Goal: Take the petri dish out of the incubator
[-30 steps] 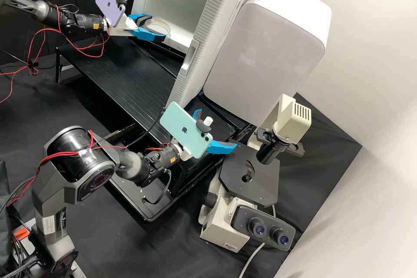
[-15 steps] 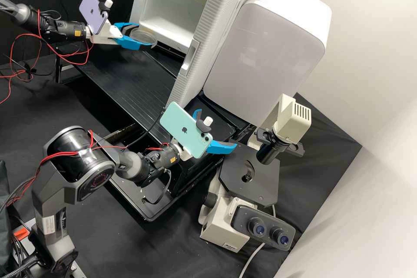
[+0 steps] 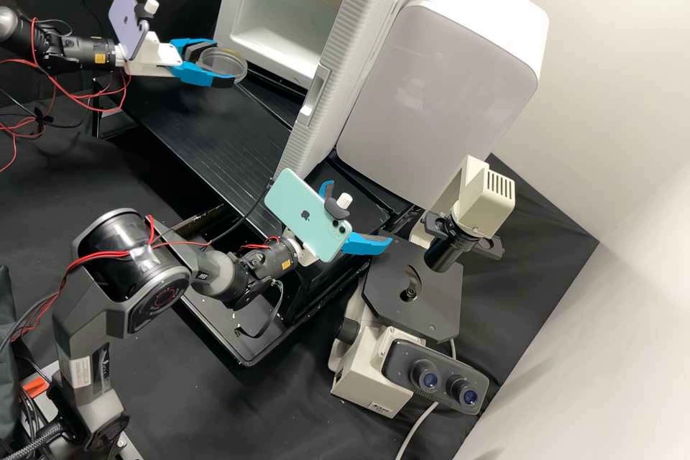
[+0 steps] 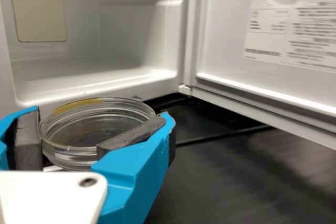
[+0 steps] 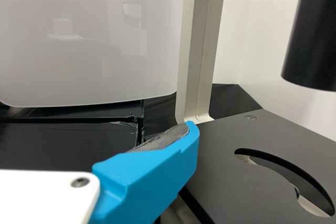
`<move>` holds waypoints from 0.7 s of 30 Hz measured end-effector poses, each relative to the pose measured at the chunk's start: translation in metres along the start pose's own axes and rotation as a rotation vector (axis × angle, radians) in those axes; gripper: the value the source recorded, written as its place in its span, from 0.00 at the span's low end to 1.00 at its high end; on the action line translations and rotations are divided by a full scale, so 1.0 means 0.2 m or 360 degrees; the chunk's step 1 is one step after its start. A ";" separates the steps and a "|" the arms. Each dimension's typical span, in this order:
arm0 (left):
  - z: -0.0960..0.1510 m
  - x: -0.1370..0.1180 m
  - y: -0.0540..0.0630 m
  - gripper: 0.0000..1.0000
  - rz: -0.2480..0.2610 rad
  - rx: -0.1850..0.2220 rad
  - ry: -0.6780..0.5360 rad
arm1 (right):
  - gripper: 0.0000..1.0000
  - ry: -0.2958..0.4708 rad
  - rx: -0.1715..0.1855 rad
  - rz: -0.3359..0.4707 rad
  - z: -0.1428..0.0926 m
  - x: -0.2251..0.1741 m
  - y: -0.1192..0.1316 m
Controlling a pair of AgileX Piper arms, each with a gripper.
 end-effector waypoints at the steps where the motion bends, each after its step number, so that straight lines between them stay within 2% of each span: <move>1: 0.00 -0.02 -0.01 0.00 -0.0010 -0.0004 0.0001 | 1.00 0.0000 0.0000 0.0000 0.00 0.00 0.00; 4: 0.01 -0.05 -0.04 0.00 -0.0029 -0.0011 0.0005 | 1.00 0.0000 0.0000 0.0000 0.00 0.00 0.00; 13: 0.07 -0.11 -0.17 0.00 -0.0148 -0.0038 -0.0056 | 1.00 0.0000 0.0000 0.0000 0.00 0.00 0.00; 21: 0.13 -0.13 -0.21 0.00 -0.0175 -0.0044 -0.0124 | 1.00 0.0000 0.0000 0.0000 0.00 0.00 0.00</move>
